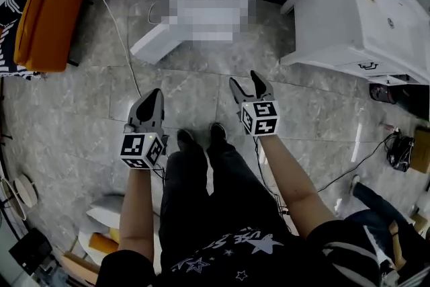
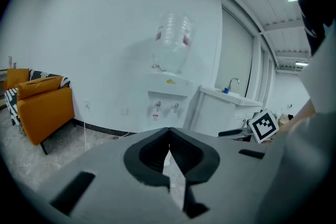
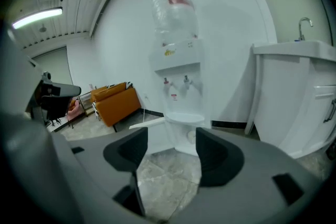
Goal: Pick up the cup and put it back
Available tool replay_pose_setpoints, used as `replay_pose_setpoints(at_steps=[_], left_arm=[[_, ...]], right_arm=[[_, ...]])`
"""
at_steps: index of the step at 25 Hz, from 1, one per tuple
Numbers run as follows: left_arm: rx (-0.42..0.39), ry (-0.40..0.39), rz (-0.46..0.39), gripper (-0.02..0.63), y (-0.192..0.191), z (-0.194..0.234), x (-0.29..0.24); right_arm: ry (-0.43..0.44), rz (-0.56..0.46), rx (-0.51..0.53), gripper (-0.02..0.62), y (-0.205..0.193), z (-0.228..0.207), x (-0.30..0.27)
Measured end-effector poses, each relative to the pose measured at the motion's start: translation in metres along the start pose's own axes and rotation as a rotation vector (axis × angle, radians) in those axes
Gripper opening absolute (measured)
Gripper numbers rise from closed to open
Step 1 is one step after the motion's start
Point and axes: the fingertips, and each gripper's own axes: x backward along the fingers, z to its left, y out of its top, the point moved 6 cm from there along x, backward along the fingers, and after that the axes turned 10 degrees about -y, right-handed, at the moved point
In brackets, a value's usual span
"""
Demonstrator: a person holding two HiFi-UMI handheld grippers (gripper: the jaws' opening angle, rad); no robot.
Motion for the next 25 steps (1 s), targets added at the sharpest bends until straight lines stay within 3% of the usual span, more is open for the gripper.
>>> replay_pose_setpoints(at_steps=[6, 14, 19, 25], left_arm=[[0.036, -0.018, 0.028, 0.009, -0.069, 0.080, -0.078], [-0.002, -0.117, 0.101, 0.009, -0.173, 0.178, -0.189], [-0.013, -0.188, 0.090, 0.009, -0.228, 0.227, -0.248], [-0.046, -0.260, 0.051, 0.009, -0.284, 0.264, -0.298]], right_arm=[[-0.027, 0.031, -0.019, 0.278, -0.053, 0.001, -0.127], [-0.073, 0.022, -0.007, 0.261, -0.121, -0.012, -0.296], [-0.082, -0.001, -0.012, 0.255, -0.160, -0.014, -0.393], [-0.140, 0.007, 0.068, 0.239, -0.208, -0.030, -0.499]])
